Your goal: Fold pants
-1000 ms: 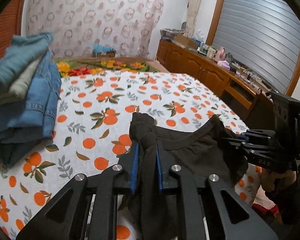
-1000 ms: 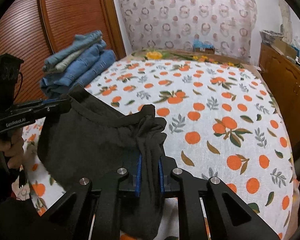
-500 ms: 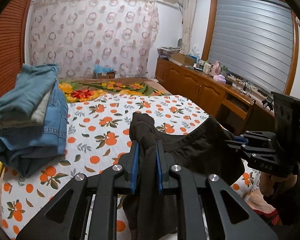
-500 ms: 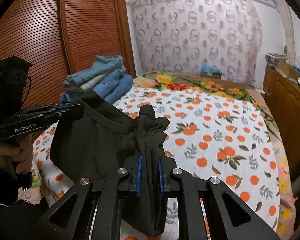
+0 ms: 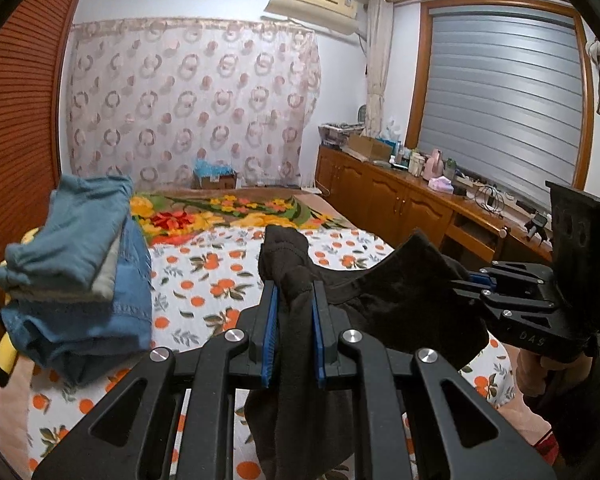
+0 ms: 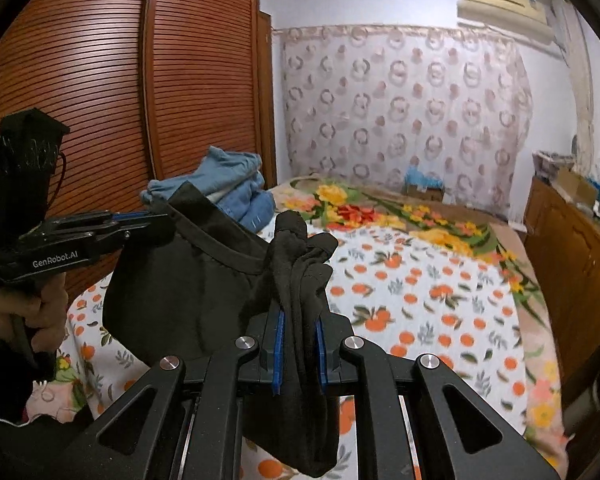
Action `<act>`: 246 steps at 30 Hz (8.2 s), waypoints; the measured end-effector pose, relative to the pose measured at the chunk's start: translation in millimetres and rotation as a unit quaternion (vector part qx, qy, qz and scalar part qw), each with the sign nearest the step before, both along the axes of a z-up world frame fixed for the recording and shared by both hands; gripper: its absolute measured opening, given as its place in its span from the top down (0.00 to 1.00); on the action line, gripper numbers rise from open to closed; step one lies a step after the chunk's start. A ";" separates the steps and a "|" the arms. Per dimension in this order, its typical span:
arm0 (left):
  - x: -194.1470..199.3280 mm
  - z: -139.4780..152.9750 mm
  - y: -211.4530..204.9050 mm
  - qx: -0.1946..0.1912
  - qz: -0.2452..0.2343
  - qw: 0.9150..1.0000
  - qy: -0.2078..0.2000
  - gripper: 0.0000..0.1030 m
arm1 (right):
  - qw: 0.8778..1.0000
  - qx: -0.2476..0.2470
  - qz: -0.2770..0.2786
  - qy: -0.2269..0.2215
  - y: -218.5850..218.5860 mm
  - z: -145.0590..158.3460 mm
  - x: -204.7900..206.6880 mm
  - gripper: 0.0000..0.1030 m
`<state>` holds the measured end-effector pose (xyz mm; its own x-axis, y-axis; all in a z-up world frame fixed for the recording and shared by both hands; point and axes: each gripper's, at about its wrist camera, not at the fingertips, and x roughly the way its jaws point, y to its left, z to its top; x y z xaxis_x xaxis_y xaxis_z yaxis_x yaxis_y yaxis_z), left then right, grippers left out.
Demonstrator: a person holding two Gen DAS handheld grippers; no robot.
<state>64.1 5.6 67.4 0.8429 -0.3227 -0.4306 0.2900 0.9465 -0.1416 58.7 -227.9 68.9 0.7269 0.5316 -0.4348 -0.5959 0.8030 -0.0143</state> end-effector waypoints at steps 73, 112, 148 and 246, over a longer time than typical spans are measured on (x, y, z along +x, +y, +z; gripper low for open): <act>97.2 36.4 152.1 0.002 0.240 0.971 -0.013 0.84 | 0.975 -0.006 0.213 -0.071 154.5 38.4 284.5 0.88; 104.6 16.7 161.6 0.021 0.247 0.968 0.030 0.54 | 0.964 -0.019 0.265 0.031 134.2 24.9 345.0 0.60; 76.7 -14.2 167.7 0.037 0.263 0.961 0.080 0.41 | 0.976 -0.016 0.209 0.053 151.0 9.8 295.8 0.60; 11.1 -22.8 34.0 0.053 0.129 0.989 0.053 0.19 | 0.995 0.025 -0.090 0.031 -41.4 7.8 41.3 0.01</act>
<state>75.2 39.6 44.6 0.8402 -0.0508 -0.5399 0.0254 0.9982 -0.0545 100.0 -269.3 76.7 0.7852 0.4164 -0.4583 -0.4400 0.8960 0.0602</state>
